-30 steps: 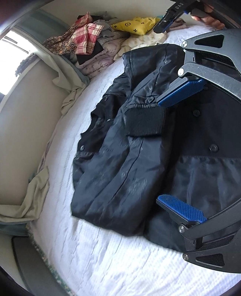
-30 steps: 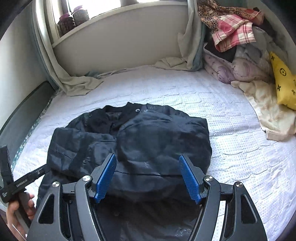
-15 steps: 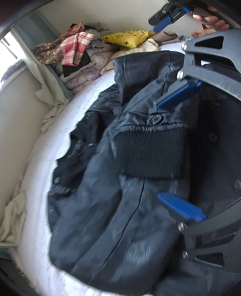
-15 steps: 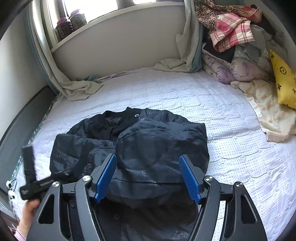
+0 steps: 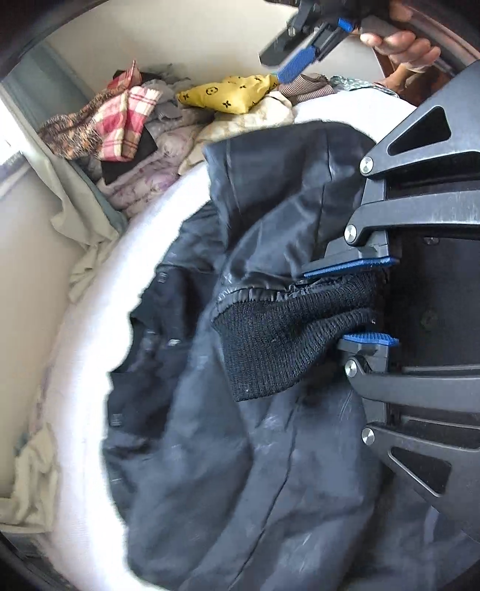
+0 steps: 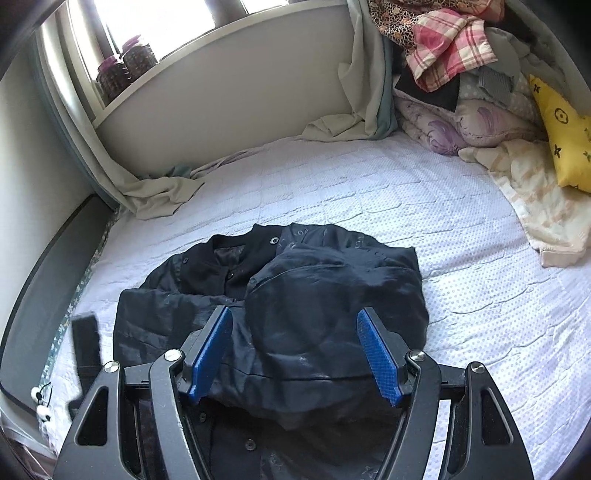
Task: Fold large clothes
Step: 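Straighten the knit cuff on the jacket and open the left tool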
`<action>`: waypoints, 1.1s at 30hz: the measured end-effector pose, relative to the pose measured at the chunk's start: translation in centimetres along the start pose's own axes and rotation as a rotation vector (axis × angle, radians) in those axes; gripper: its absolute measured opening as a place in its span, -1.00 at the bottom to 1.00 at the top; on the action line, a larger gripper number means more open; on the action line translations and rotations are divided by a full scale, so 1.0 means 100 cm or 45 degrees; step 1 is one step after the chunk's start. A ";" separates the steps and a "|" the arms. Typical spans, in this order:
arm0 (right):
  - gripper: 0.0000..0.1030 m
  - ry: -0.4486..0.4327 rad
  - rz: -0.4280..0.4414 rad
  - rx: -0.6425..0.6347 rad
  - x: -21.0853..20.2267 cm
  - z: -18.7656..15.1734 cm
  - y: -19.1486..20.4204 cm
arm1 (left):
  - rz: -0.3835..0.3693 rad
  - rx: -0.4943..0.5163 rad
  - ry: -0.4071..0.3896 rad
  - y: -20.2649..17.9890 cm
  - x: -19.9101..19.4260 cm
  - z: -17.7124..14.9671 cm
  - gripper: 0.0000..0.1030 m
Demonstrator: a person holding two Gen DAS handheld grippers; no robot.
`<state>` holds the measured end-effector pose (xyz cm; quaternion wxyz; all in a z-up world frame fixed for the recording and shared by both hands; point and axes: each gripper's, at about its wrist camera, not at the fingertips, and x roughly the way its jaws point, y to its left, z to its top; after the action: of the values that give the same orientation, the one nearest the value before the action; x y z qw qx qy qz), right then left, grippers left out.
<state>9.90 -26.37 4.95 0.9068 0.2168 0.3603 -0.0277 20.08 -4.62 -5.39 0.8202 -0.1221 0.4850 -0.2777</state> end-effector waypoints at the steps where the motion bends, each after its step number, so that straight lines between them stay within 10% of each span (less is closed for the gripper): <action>1: 0.34 -0.006 -0.006 0.002 -0.001 0.000 -0.001 | 0.010 0.014 -0.023 -0.001 -0.009 0.002 -0.45; 9: 0.34 -0.008 -0.049 0.017 0.000 -0.001 -0.012 | 0.195 0.059 -0.216 0.033 -0.076 0.015 -0.45; 19: 0.26 0.060 -0.157 -0.050 0.029 -0.007 -0.007 | 0.346 -0.083 -0.138 0.108 -0.056 0.006 -0.40; 29: 0.03 0.162 -0.198 -0.108 0.066 -0.016 -0.001 | 0.567 -0.053 -0.208 0.099 -0.078 0.006 0.16; 33: 0.02 0.123 -0.209 -0.142 0.070 -0.013 0.011 | 0.482 -0.007 -0.304 0.079 -0.092 0.007 0.37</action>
<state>14.46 -24.12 -0.18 0.8937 0.1369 0.4212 -0.0713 19.86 7.03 -2.06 0.9089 -0.0630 0.3996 -0.1011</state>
